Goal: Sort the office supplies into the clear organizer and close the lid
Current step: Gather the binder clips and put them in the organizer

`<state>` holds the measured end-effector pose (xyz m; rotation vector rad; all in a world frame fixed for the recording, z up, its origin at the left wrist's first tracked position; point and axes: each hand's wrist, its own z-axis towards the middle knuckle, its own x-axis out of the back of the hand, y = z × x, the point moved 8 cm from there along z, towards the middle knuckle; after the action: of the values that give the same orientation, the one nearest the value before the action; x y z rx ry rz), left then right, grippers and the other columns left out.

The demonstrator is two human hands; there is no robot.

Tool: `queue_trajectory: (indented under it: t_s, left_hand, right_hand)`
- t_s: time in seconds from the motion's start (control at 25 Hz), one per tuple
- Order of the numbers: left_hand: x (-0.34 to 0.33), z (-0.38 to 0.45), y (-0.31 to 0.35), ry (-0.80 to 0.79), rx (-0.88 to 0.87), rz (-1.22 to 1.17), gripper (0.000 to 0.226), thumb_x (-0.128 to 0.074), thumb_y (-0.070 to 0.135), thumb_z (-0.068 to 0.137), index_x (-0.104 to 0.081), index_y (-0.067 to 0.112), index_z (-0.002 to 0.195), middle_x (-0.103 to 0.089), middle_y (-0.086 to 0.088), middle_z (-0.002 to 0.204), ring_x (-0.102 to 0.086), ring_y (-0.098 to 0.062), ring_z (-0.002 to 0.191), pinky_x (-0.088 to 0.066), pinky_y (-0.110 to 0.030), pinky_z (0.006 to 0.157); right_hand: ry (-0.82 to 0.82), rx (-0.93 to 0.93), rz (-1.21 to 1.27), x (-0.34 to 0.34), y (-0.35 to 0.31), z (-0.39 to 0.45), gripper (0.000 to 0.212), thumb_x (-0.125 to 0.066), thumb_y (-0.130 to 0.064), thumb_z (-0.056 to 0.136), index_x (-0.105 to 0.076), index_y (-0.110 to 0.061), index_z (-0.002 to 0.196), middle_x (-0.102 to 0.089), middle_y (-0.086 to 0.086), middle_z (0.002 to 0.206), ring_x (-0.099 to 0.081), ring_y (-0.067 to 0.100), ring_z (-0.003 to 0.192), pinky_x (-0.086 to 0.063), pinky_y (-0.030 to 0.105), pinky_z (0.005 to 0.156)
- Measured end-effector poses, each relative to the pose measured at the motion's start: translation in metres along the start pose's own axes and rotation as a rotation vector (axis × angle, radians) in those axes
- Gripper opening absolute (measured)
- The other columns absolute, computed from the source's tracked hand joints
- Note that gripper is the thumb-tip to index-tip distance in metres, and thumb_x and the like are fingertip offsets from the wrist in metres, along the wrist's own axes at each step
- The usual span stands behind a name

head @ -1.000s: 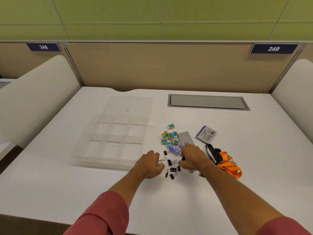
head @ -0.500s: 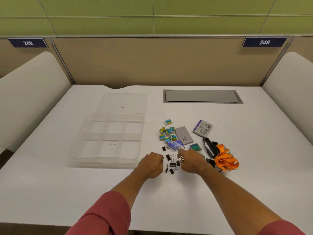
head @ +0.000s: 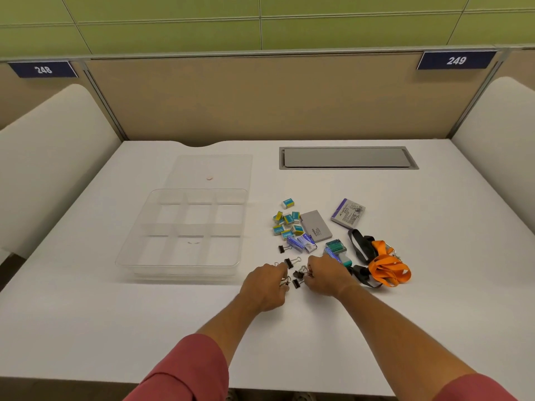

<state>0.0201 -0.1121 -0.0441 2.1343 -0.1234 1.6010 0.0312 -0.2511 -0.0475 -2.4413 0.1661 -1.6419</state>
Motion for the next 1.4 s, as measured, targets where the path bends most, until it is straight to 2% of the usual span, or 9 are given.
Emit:
queue_trajectory:
  t_s: [0.2,0.44,0.6,0.76,0.84,0.96,1.08,1.2,1.4]
  left_hand:
    - [-0.009,0.004,0.005,-0.057,0.004,0.002,0.039,-0.061,0.04,0.085,-0.046,0.019,0.114,-0.062,-0.008,0.111,-0.057,-0.03,0.101,-0.046,-0.038,0.077]
    - [-0.01,0.007,0.008,-0.006,0.015,0.013,0.018,-0.048,0.025,0.092,-0.049,0.014,0.105,-0.059,-0.009,0.108,-0.056,-0.03,0.1,-0.044,-0.039,0.076]
    - [-0.005,0.008,0.004,0.015,0.053,-0.007,0.016,-0.045,0.018,0.089,-0.052,0.011,0.102,-0.06,-0.01,0.105,-0.056,-0.031,0.097,-0.044,-0.038,0.075]
    - [-0.001,0.009,-0.001,0.021,0.082,-0.006,0.019,-0.043,0.017,0.089,-0.054,0.008,0.102,-0.056,-0.013,0.105,-0.055,-0.031,0.097,-0.043,-0.037,0.076]
    - [0.0,0.009,-0.002,0.017,0.095,-0.002,0.019,-0.041,0.017,0.091,-0.054,0.006,0.098,-0.054,-0.014,0.103,-0.056,-0.032,0.094,-0.043,-0.037,0.073]
    - [0.004,0.009,-0.005,0.021,0.111,-0.014,0.02,-0.039,0.019,0.093,-0.053,0.005,0.091,-0.052,-0.015,0.101,-0.056,-0.033,0.089,-0.042,-0.037,0.071]
    - [0.011,0.009,-0.007,0.046,0.111,-0.016,0.019,-0.039,0.02,0.093,-0.052,0.006,0.089,-0.052,-0.014,0.101,-0.055,-0.031,0.087,-0.041,-0.037,0.07]
    - [0.016,0.009,-0.008,0.06,0.109,-0.001,0.022,-0.039,0.022,0.096,-0.055,0.006,0.096,-0.052,-0.013,0.103,-0.056,-0.03,0.088,-0.043,-0.037,0.071]
    - [0.03,0.009,-0.011,0.103,0.112,-0.004,0.024,-0.041,0.021,0.097,-0.058,0.005,0.103,-0.051,-0.013,0.106,-0.057,-0.03,0.088,-0.047,-0.039,0.073]
  right_hand:
    - [0.05,-0.006,0.138,0.007,0.009,-0.001,0.029,-0.058,-0.041,0.087,-0.049,-0.014,0.096,-0.061,0.011,0.098,-0.055,0.023,0.086,-0.042,0.032,0.068]
    - [0.022,0.034,0.134,0.015,0.013,-0.001,0.024,-0.061,-0.036,0.082,-0.045,-0.019,0.087,-0.057,0.008,0.092,-0.05,0.021,0.082,-0.037,0.028,0.063]
    - [0.027,0.068,0.069,0.022,0.011,0.001,0.024,-0.063,-0.035,0.082,-0.053,-0.018,0.095,-0.06,0.007,0.096,-0.049,0.019,0.081,-0.042,0.03,0.066]
    - [0.037,0.114,0.062,0.029,0.007,0.003,0.019,-0.061,-0.027,0.083,-0.053,-0.017,0.097,-0.062,0.009,0.102,-0.05,0.019,0.083,-0.041,0.029,0.066]
    - [0.059,0.127,0.06,0.032,0.005,0.003,0.023,-0.057,-0.027,0.086,-0.056,-0.015,0.106,-0.062,0.01,0.108,-0.055,0.022,0.091,-0.046,0.029,0.071]
    - [0.089,0.112,0.08,0.039,0.004,0.004,0.022,-0.053,-0.027,0.089,-0.058,-0.012,0.105,-0.062,0.013,0.113,-0.058,0.027,0.102,-0.053,0.035,0.083]
    - [0.066,0.113,0.01,0.043,0.001,0.006,0.028,-0.053,-0.029,0.09,-0.058,-0.011,0.111,-0.059,0.016,0.119,-0.056,0.032,0.111,-0.051,0.039,0.091]
    - [0.064,0.093,-0.061,0.048,0.0,0.007,0.033,-0.053,-0.028,0.091,-0.055,-0.011,0.118,-0.057,0.016,0.122,-0.057,0.032,0.109,-0.051,0.038,0.089]
    - [0.131,0.11,0.005,0.06,-0.008,0.009,0.02,-0.046,-0.025,0.093,-0.053,-0.012,0.106,-0.061,0.015,0.11,-0.058,0.027,0.092,-0.051,0.036,0.075]
